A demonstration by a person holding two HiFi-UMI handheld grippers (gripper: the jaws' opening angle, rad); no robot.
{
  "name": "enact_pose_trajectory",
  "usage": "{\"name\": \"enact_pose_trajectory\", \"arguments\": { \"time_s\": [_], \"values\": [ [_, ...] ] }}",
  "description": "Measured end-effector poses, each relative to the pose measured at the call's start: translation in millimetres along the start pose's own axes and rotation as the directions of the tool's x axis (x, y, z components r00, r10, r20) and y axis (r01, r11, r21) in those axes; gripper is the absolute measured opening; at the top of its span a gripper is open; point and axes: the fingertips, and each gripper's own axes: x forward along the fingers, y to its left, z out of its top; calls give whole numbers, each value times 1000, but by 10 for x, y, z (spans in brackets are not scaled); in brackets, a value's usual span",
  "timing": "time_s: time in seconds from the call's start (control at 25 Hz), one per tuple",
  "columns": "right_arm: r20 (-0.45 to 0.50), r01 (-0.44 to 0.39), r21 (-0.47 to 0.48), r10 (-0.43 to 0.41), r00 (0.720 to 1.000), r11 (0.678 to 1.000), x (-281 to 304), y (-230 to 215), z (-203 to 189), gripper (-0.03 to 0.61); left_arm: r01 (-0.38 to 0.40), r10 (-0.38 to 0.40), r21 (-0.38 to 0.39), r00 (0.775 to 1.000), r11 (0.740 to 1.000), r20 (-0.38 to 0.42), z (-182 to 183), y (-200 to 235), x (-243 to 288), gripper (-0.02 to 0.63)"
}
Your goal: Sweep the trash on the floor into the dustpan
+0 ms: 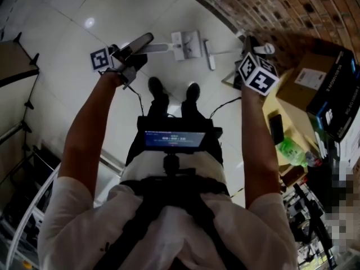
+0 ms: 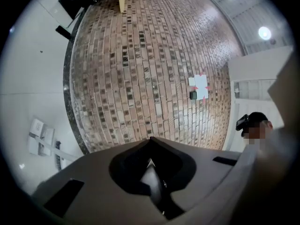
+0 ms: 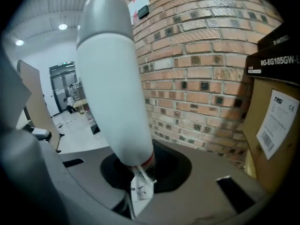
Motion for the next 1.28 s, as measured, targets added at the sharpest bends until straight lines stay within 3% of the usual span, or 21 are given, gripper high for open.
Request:
{"name": "enact_pose_trajectory", "arguments": {
  "time_s": [0.24, 0.64, 0.72, 0.84, 1.12, 1.28],
  "values": [
    [-17, 92, 42, -92, 996, 995, 182, 182, 3, 43, -46, 51, 85, 997, 995, -53, 445, 164, -9, 0],
    [-28, 81, 0, -81, 996, 997, 614, 852, 1, 41, -73, 84, 127, 994, 989, -77, 588, 255, -206, 17],
    [-40, 78, -22, -79, 996, 997, 680, 923, -2, 38, -76, 84, 134, 995, 988, -56, 656, 252, -256, 102],
    [-38, 87, -41, -89, 995, 995, 744, 976, 65, 37, -74, 76, 131, 997, 989, -11, 779, 222, -312, 152],
    [27, 117, -47, -116, 993, 992, 757, 1031, 387, 38, -72, 74, 138, 997, 988, -9, 789, 196, -349, 160],
    [39, 130, -64, -128, 991, 989, 809, 1059, 476, 38, -117, 118, 164, 993, 979, 5, 811, 244, -349, 214]
  ]
}}
